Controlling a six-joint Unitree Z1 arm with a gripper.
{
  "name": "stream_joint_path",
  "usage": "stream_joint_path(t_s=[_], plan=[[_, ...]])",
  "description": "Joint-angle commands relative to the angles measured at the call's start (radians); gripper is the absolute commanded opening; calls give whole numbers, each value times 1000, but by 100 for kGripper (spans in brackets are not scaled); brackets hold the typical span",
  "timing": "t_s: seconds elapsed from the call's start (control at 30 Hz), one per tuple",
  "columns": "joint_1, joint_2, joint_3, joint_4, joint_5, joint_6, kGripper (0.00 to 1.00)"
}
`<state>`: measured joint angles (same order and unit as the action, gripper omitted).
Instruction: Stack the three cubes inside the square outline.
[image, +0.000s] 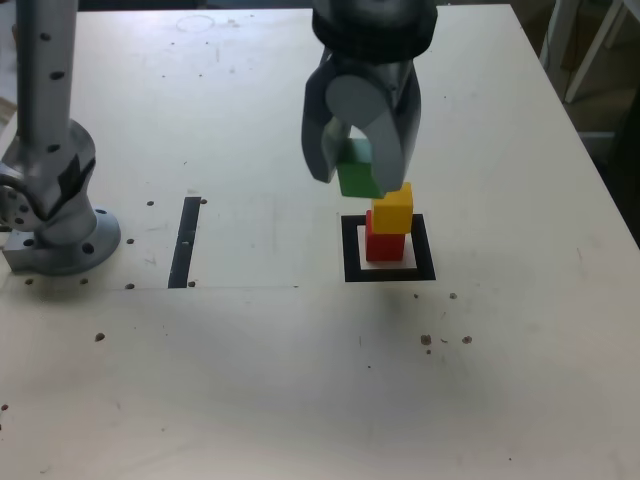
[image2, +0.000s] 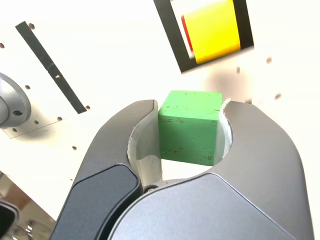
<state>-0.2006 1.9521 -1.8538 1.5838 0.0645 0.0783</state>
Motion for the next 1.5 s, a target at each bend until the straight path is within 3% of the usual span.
stream_joint_path(t_s=[0.0, 0.6, 0.93, 1.0, 1.13, 1.2, 1.47], plan=[[27, 12, -10, 7, -3, 1, 28], [121, 106, -72, 0, -44, 35, 28], [148, 136, -81, -3, -47, 55, 29], [150, 138, -78, -5, -47, 58, 41], [150, 139, -71, -8, -46, 65, 82], [150, 139, -67, -8, -46, 68, 97], [150, 129, -62, -8, -46, 70, 100]])
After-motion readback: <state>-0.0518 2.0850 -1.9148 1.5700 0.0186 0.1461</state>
